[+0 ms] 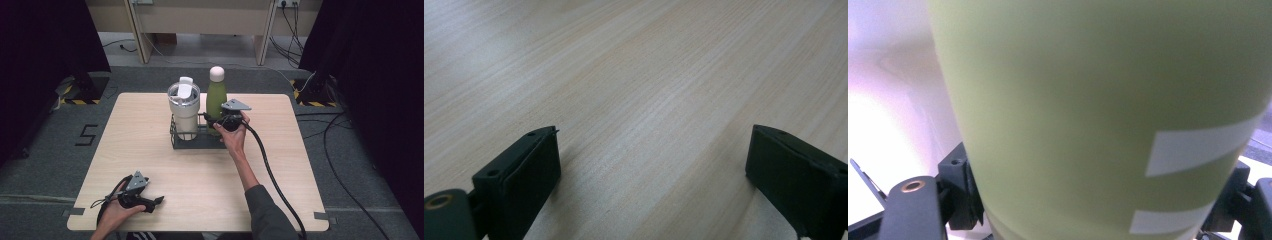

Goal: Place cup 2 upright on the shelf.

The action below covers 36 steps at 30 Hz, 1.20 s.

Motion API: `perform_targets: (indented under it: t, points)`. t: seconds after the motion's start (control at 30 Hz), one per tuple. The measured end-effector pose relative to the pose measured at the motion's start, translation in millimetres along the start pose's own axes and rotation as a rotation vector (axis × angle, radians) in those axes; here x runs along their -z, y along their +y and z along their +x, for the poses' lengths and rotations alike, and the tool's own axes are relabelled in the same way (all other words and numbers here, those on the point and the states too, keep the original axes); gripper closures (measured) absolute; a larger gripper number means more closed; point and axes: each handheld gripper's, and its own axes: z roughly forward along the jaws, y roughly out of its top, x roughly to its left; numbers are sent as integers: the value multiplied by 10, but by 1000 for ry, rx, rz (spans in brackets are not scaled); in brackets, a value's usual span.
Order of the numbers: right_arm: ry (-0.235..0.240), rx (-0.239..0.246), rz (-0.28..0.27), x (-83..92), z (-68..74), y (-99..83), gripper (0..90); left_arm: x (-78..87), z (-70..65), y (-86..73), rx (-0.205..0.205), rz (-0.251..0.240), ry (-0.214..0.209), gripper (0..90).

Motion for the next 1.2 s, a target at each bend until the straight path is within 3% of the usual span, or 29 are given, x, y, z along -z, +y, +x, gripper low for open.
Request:
perform_targets:
  t: [1.2]
  points:
    - [17,0,-17,-54,43,-77,209,0,0,0,0,-1,0,67]
